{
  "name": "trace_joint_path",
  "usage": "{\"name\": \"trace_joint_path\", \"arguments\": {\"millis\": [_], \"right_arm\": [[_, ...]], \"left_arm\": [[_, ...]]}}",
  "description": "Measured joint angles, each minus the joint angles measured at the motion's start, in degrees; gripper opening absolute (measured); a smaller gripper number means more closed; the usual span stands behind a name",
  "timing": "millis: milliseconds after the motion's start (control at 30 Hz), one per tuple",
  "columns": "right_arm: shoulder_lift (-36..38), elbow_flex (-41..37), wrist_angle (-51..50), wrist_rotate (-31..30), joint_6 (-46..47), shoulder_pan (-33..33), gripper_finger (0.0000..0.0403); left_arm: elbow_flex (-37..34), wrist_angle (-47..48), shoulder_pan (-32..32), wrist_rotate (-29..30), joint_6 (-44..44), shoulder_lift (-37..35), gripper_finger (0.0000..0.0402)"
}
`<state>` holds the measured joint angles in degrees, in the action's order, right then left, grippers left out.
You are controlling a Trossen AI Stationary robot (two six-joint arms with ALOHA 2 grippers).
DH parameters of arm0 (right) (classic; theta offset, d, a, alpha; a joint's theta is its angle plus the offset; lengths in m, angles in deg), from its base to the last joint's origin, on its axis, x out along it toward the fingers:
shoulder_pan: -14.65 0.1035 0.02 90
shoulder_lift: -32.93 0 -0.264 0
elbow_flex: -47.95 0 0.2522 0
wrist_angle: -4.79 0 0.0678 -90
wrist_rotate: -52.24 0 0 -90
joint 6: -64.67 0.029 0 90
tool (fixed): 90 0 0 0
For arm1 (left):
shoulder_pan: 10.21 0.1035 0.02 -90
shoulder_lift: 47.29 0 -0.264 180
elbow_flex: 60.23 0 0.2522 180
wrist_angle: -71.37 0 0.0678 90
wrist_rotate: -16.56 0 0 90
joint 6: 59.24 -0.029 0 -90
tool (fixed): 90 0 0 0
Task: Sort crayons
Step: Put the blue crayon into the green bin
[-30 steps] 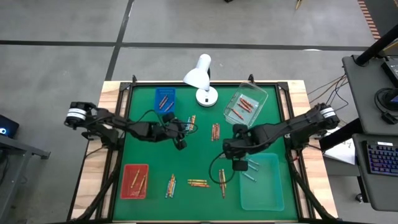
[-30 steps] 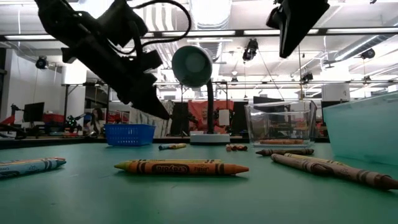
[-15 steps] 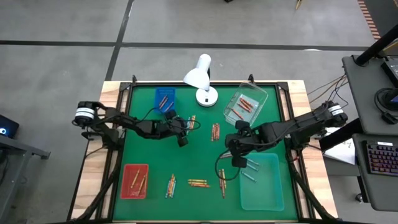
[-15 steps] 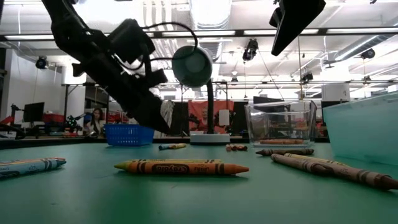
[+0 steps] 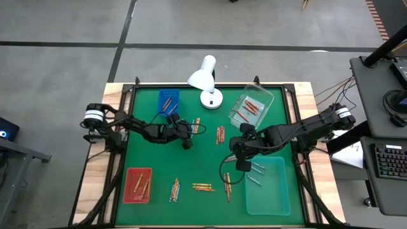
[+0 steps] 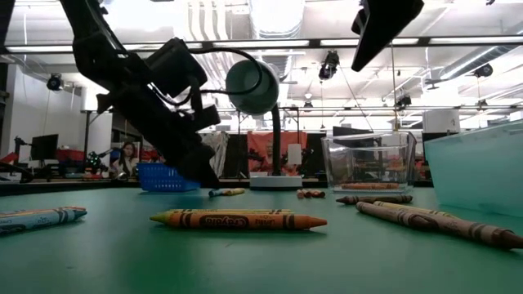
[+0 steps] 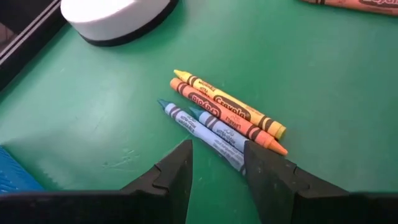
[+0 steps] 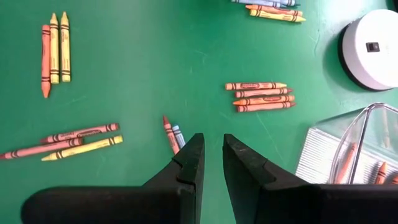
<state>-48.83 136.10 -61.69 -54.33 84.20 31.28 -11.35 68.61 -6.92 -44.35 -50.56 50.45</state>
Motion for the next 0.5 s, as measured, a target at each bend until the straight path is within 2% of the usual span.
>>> {"name": "trace_joint_path", "arguments": {"millis": [500], "right_arm": [[-0.02,0.0,1.22,0.0,0.0,0.0,0.0047]], "left_arm": [[0.13,-1.68,-0.02,0.35,2.69,3.28,0.0127]]}}
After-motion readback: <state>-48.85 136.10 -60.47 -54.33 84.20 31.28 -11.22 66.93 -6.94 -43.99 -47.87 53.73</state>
